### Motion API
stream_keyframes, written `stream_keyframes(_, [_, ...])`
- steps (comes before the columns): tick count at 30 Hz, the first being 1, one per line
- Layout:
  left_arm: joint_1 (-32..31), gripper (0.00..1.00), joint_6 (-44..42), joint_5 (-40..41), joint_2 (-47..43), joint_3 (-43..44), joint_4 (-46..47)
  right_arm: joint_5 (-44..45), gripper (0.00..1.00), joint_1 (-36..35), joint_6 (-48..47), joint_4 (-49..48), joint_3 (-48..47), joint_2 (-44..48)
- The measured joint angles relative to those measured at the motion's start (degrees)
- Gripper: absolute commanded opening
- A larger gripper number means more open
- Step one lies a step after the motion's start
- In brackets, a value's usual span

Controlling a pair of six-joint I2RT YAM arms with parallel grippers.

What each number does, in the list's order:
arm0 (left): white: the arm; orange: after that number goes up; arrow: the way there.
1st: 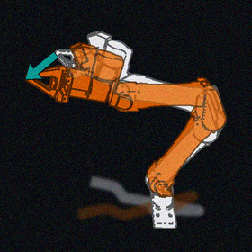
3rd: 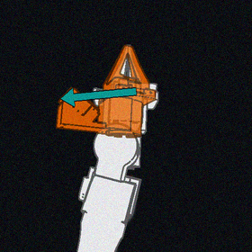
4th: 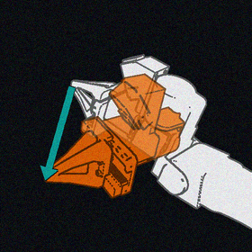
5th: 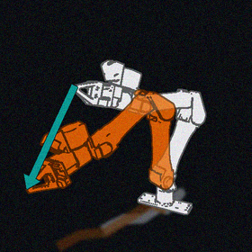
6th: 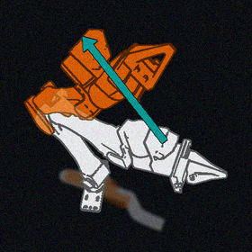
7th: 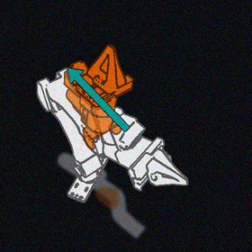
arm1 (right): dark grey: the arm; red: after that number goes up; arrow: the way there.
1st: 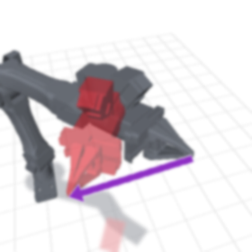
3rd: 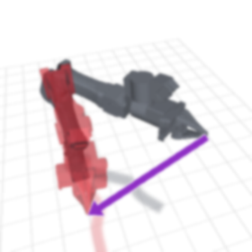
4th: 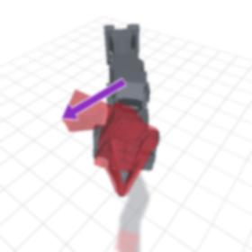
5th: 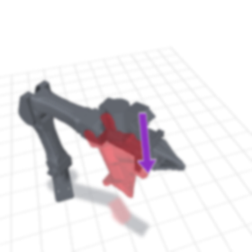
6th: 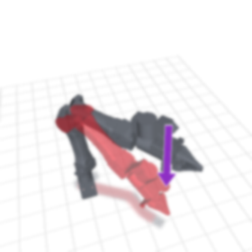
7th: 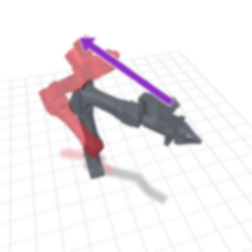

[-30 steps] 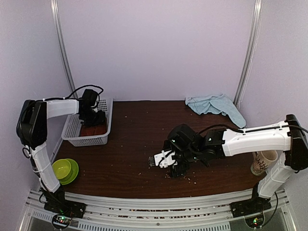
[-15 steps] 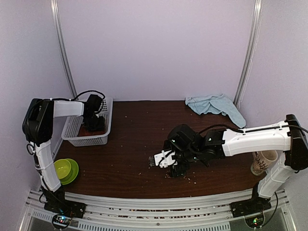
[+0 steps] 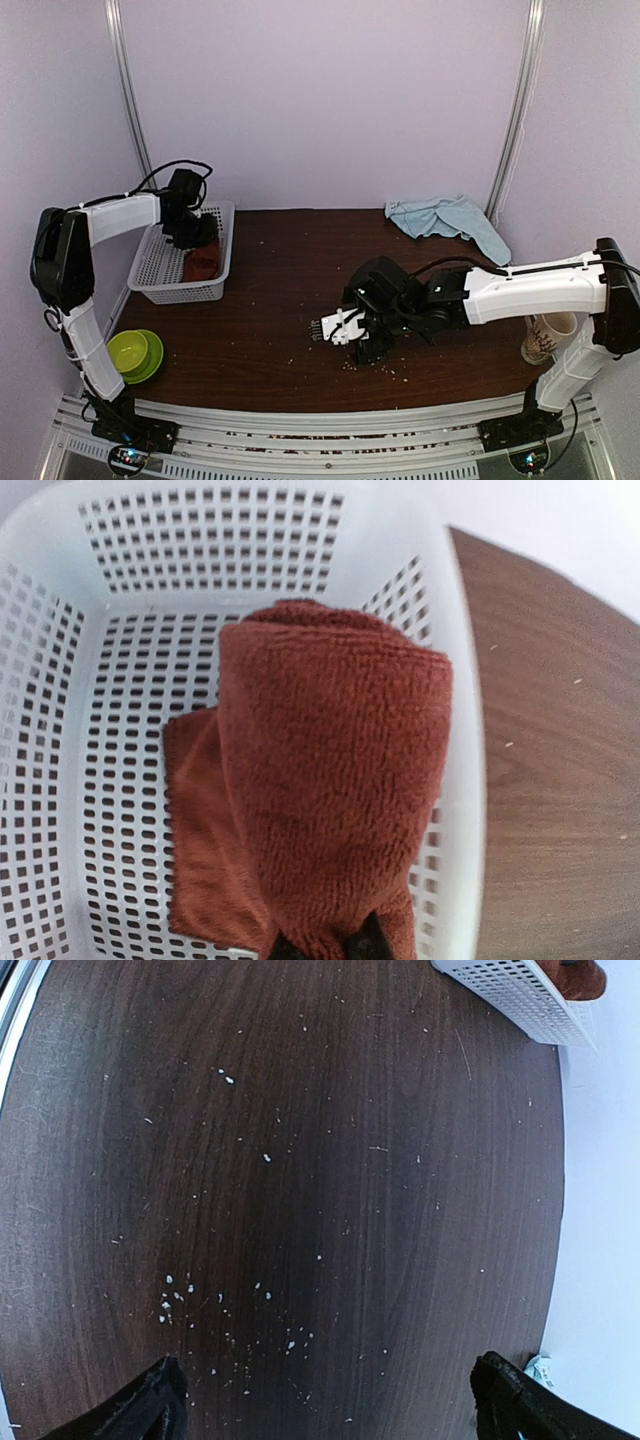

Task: Roll the towels
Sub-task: Pick up the towel from the bin, then place the towel at the center of the board.

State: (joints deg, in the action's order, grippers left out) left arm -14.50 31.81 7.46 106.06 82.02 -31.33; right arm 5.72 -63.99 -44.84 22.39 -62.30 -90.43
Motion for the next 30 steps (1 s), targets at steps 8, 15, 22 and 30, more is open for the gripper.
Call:
stream_keyframes(8, [-0.9,0.00,0.2,-8.0,-5.2,2.0,3.8,1.4,1.00,3.4,-0.2,-0.4,0.0,3.9])
stream_keyframes(15, [-8.6,0.00,1.2,-10.7,-0.6,6.1,3.8,-0.4,1.00,13.6,0.1,-0.3,-0.3,7.8])
stream_keyframes(22, [-17.7,0.00,1.1,-10.4,10.1,14.6,3.2,-4.1,1.00,23.4,0.2,0.2,-1.6,11.3])
stream_keyframes(30, [-26.5,0.00,1.9,-9.3,23.4,17.1,4.8,-7.0,1.00,29.2,-0.3,0.2,-2.1,12.5])
